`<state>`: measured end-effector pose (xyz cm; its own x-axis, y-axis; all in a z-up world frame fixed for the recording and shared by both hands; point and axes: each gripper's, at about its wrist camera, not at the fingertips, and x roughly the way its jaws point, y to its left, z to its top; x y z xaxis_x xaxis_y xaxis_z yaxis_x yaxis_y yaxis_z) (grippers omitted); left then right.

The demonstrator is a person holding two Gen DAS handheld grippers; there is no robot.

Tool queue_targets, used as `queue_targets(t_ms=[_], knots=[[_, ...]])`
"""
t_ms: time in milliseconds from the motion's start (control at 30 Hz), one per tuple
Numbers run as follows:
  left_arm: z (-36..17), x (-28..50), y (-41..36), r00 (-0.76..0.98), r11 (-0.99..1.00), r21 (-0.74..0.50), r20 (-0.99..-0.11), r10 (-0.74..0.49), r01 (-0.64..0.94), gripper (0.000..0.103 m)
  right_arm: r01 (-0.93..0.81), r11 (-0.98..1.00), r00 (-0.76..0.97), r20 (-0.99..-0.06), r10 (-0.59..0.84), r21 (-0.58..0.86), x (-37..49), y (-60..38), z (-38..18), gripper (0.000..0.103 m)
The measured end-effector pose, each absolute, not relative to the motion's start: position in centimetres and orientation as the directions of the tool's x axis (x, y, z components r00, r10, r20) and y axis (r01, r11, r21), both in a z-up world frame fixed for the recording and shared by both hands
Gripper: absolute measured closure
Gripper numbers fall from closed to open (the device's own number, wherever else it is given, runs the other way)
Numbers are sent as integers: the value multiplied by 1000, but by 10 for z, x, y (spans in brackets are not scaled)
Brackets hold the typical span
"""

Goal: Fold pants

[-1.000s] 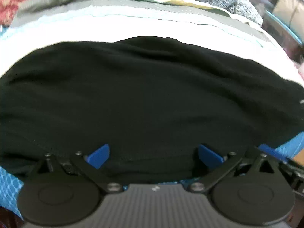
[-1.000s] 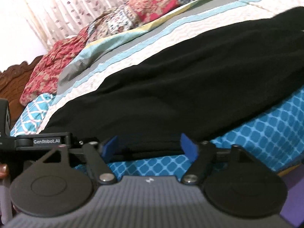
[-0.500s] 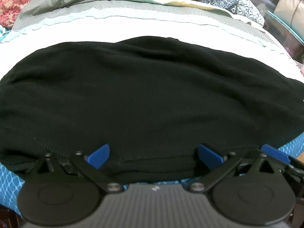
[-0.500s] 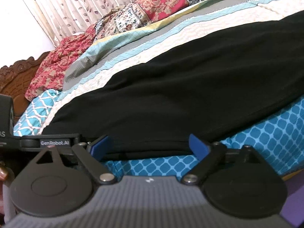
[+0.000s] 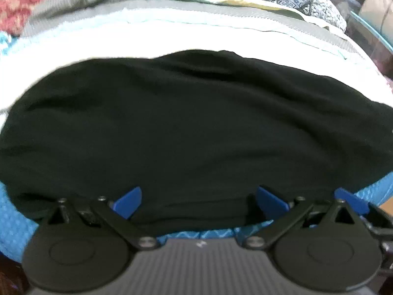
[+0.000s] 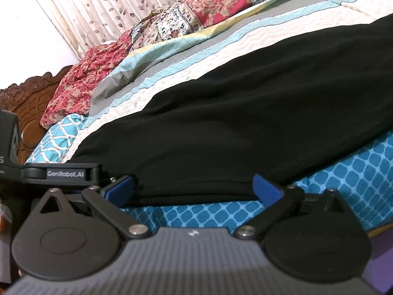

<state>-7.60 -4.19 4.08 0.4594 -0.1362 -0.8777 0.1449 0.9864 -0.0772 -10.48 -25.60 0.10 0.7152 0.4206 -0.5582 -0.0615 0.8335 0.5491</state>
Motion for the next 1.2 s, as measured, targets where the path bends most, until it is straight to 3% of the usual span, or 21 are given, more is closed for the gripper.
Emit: queue_targets(t_ms=[200,433,533,900,1033,1200], knots=[[54,-82,-35,482,994,-13,-874,-62,105,0,-50,864,699,-600,389,502,-108,-246,12,0],[62,-86,-21,492,998,-2,-870,-30,59,0,-58,885,736,-579,350,462,-109,-244,27,0],[62,-87,-19,495,999,8,-869,-19,54,0,-6,879,741,-588,324,477,-108,-256,24,6],[45,-80,-19,451,998,62,-892,43,27,0,193,841,726,-650,225,506,-110,-291,3,69],[41,-77,-19,435,997,72,-899,52,29,0,181,825,754,-614,233,535,-116,-298,13,71],[54,-72,-34,464,997,43,-886,7,66,0,257,790,842,-530,100,557,-140,-345,29,68]])
